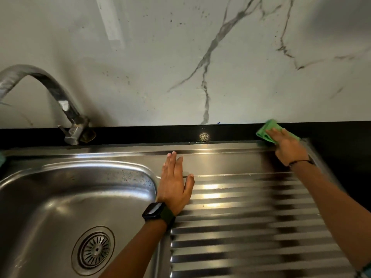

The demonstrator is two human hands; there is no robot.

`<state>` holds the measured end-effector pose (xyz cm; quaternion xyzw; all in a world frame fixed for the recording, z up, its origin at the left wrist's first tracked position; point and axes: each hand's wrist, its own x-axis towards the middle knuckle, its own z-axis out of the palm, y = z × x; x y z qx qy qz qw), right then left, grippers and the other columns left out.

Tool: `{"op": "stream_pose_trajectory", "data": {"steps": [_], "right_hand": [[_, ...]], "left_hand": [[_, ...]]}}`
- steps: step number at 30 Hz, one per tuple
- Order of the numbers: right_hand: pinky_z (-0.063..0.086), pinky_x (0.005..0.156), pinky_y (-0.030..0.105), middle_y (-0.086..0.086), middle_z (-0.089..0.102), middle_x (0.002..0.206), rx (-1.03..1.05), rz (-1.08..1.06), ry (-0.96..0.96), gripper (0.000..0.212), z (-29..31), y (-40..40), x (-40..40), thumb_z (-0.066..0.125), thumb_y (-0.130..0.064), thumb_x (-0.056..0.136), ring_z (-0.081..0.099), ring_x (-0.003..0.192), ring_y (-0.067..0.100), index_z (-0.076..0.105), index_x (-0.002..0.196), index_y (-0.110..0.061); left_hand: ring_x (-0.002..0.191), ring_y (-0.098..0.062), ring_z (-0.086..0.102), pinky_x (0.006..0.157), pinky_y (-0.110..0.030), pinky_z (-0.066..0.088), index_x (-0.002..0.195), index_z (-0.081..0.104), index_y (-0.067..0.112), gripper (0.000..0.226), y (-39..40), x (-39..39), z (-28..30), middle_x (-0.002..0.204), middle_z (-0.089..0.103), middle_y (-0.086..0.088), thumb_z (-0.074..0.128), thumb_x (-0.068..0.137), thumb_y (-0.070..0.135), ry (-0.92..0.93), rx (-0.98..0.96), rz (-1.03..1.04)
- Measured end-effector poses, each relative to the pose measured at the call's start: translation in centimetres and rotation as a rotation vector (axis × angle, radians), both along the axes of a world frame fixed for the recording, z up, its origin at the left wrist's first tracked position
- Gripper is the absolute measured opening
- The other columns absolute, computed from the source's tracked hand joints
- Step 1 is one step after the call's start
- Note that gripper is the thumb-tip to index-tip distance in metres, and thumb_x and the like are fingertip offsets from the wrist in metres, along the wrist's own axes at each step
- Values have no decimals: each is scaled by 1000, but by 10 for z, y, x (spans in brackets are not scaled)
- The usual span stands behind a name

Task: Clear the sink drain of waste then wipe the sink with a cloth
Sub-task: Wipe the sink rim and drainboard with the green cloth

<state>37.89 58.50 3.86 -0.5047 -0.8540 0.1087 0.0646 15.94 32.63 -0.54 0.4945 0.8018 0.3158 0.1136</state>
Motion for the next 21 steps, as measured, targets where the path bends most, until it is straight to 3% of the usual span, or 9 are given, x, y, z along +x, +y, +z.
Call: {"op": "stream_pose_trajectory", "data": {"steps": [2, 6, 11, 14, 16, 21], "right_hand": [[23, 114, 43, 12, 31, 151, 14, -148, -5, 66, -1, -8, 16, 44, 12, 81, 21, 142, 33, 36, 141, -14], [23, 114, 46, 16, 32, 150, 33, -334, 20, 61, -18, -51, 8, 45, 5, 83, 21, 139, 38, 35, 141, -10], [20, 114, 45, 5, 29, 151, -1, -340, -30, 54, -20, -103, -40, 47, -9, 87, 17, 140, 35, 35, 139, -18], [15, 117, 44, 5, 28, 153, -23, -226, -38, 53, -14, -137, -84, 45, -13, 90, 15, 142, 33, 34, 141, -20], [9, 119, 43, 6, 25, 154, -33, -30, -19, 51, -16, -168, -120, 42, -14, 92, 11, 143, 32, 33, 142, -21], [5, 119, 36, 2, 29, 153, -114, 417, 22, 52, -18, -204, -153, 46, -13, 91, 12, 145, 23, 34, 141, -17]], "left_hand": [[138, -6, -6, 114, -26, -3, 145, 16, 13, 69, 2, 1, 3, 156, 6, -3, 29, 85, 44, -98, 47, 19], [144, -19, 10, 119, -42, 14, 143, 24, 13, 63, 2, 0, 7, 155, 14, -4, 39, 88, 39, -245, 86, 47], [142, -24, 19, 115, -47, 23, 141, 28, 18, 55, 2, -1, 7, 155, 18, -3, 47, 91, 32, -368, 139, 69], [140, -25, 25, 113, -51, 28, 140, 30, 21, 52, 1, -1, 6, 154, 21, -3, 49, 92, 24, -440, 177, 104], [139, -24, 28, 112, -50, 28, 140, 32, 20, 54, 0, 0, 10, 153, 25, -4, 49, 89, 29, -500, 215, 130], [135, -23, 33, 108, -29, 23, 139, 34, 15, 62, -8, 0, 15, 148, 32, -10, 35, 81, 38, -508, 225, 159]]}}
